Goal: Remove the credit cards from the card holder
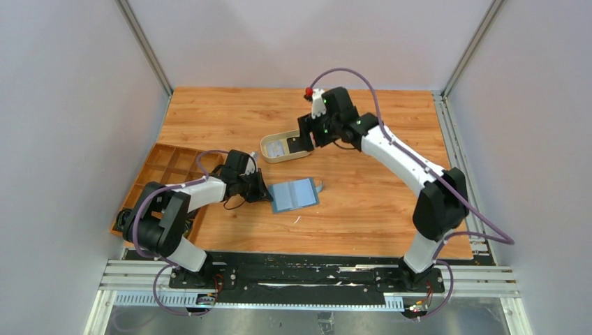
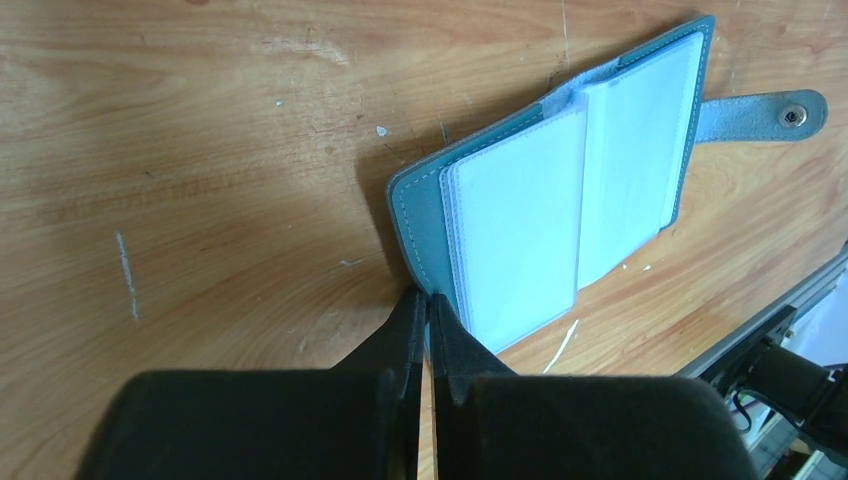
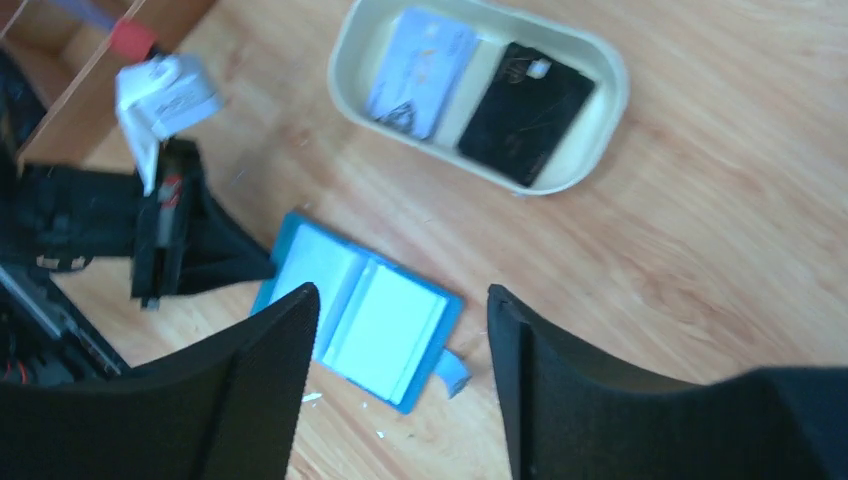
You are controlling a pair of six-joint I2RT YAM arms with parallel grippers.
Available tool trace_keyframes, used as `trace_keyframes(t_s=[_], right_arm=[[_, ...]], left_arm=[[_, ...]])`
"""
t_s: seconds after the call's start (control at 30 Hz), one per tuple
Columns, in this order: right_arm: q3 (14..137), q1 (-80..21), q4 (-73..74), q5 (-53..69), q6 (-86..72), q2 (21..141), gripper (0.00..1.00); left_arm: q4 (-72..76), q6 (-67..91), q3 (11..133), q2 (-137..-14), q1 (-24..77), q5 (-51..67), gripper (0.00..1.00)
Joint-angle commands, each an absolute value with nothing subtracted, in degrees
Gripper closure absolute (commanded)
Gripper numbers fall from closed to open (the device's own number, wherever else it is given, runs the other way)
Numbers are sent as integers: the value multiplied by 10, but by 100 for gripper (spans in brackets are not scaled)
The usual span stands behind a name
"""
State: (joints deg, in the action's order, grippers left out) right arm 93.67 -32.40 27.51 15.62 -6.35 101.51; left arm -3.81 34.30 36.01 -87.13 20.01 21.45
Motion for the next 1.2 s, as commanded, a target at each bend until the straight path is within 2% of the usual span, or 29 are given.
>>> trace_keyframes(t_s=[0.0,0.3,0.67,1.17], right_arm=[[799,-379,197,139,-71,962,30],[730,-479,146,58,-146,977,28],[789,-540,163,-52,-189,1074,28],[778,-598,162,-114,-187,1109,28]], left_arm=[[-108,331,352,-877,198,168,100],[-62,364,346,-889,198,218,100],[-50,371,338,-885,198,220,100],[-49,375,340,-883,198,220,100]])
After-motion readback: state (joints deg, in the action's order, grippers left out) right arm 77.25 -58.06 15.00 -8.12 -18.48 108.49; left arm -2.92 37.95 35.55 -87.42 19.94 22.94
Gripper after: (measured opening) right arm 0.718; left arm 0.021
